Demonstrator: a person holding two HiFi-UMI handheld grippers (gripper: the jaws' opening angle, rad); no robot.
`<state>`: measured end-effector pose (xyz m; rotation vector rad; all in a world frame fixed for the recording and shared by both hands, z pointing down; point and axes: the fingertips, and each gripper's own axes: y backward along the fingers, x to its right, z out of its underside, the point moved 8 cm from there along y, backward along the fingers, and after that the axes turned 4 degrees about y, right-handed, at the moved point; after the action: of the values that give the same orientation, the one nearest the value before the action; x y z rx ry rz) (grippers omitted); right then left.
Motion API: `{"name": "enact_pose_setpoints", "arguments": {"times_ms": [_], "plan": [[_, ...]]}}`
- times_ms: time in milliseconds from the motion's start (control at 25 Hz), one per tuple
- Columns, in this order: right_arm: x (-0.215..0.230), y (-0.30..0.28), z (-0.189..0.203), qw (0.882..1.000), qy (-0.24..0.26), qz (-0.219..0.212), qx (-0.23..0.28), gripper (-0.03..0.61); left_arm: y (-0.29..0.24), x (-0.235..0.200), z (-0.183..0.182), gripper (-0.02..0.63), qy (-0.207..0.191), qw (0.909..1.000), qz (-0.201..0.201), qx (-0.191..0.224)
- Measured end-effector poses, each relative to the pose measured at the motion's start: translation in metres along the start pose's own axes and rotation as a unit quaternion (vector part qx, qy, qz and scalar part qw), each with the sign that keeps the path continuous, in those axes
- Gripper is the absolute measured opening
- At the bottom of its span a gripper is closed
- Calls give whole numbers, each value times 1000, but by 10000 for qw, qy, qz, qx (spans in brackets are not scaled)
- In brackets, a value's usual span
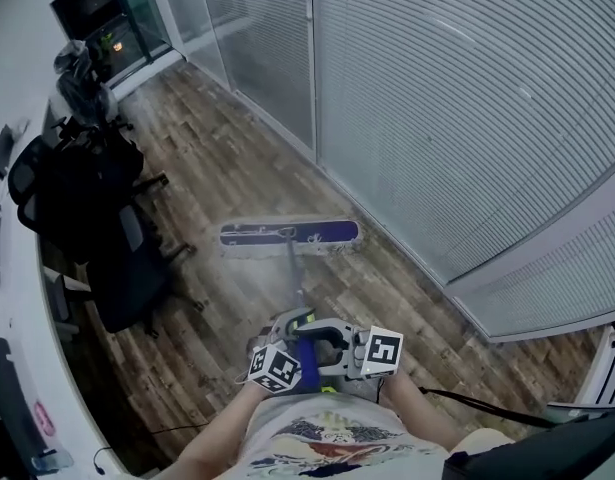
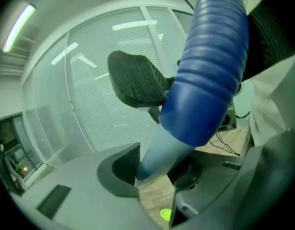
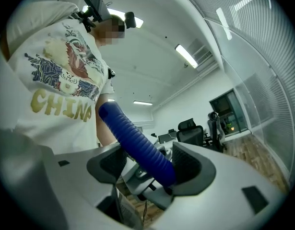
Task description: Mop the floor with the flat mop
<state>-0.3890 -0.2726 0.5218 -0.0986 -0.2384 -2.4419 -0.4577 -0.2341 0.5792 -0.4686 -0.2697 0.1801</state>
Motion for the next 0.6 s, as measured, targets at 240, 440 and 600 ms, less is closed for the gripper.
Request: {"name": "enact_pose_setpoints", "arguments": {"times_ms": [240, 440, 600], "plan": [[110, -17, -17, 9998, -111, 129, -49, 278, -40, -106, 0, 110, 96, 9999, 30, 53], [219, -37, -31, 9999, -67, 125, -13, 279, -76, -212, 2, 109, 100, 9999, -64, 65], [295, -39, -38, 9994, -126, 297, 104, 279, -113, -282, 3, 109, 117, 9999, -105, 17]]}}
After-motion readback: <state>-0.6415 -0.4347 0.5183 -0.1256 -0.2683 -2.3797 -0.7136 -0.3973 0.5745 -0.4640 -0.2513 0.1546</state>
